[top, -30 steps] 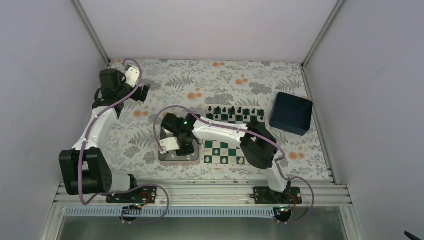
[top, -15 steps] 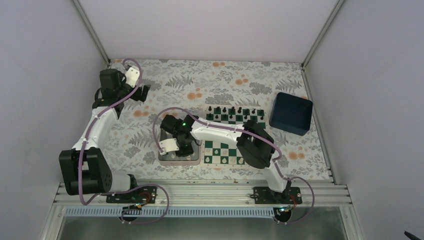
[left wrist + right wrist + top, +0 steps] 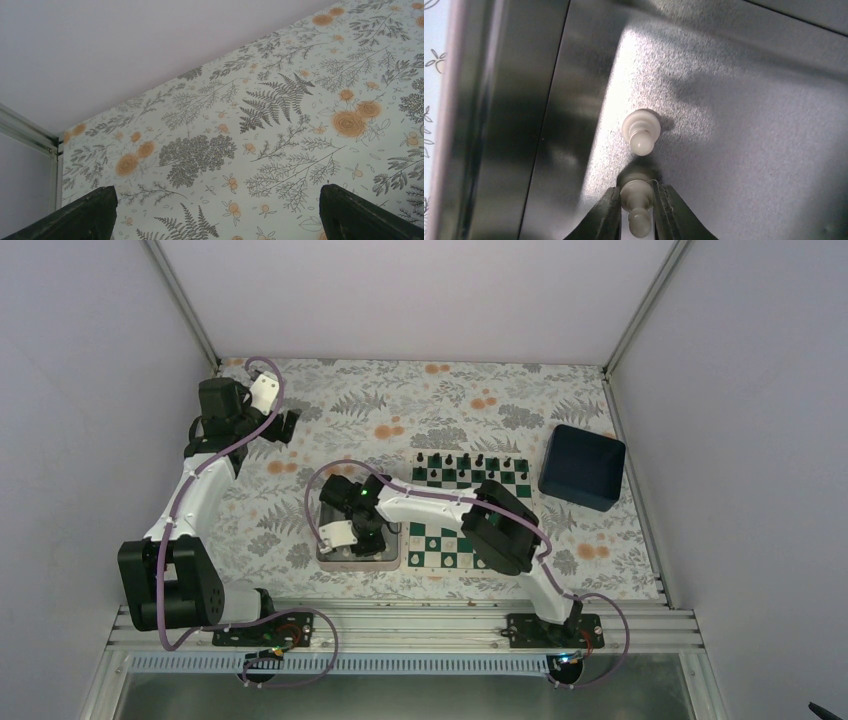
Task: Set up the chess pieces on the board
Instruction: Pick up the chess piece from the storage box.
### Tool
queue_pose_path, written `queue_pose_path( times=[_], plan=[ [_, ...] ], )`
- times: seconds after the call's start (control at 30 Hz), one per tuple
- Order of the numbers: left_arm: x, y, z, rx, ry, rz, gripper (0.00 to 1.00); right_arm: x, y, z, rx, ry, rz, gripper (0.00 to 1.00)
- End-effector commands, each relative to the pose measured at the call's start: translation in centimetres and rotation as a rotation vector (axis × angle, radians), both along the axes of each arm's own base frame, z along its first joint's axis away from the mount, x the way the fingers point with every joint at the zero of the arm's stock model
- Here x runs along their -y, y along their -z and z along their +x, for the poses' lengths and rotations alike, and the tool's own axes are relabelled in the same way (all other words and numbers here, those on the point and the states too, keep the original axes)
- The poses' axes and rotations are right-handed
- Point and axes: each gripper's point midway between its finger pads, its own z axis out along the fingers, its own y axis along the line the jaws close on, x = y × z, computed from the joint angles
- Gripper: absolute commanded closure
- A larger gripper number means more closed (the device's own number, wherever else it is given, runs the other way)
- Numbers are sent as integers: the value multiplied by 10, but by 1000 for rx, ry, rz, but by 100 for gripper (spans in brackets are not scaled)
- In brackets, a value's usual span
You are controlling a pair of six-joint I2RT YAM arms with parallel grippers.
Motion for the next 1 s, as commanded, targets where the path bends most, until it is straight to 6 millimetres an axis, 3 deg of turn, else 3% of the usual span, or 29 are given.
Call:
queue_pose_path(
  times=[0.0, 0.2, 0.37, 0.5, 0.6, 0.7, 0.83, 0.97],
  plan=[
    [2, -10, -2, 34, 19, -2, 0, -5, 0, 0, 8, -2, 7, 85],
    [1, -10, -2, 35, 17, -2, 0, -7, -21, 7, 25, 22, 55, 93],
    [2, -11, -2, 33, 18, -3, 0, -3, -62, 27, 75, 68, 122, 95],
    [1, -11, -2, 33, 15, -3, 0, 18, -96, 46, 93, 133, 164, 96],
    [1, -10, -2, 30, 12, -2, 0, 46, -115, 64, 115, 201, 182, 95],
    [1, -12, -2, 34, 11, -2, 0, 89, -124, 81, 116, 289, 174, 96],
    [1, -13, -2, 33, 11, -3, 0, 155, -123, 89, 122, 402, 148, 95],
    [0, -12, -1, 31, 9, -3, 0, 207, -93, 78, 76, 484, 92, 95]
  ],
)
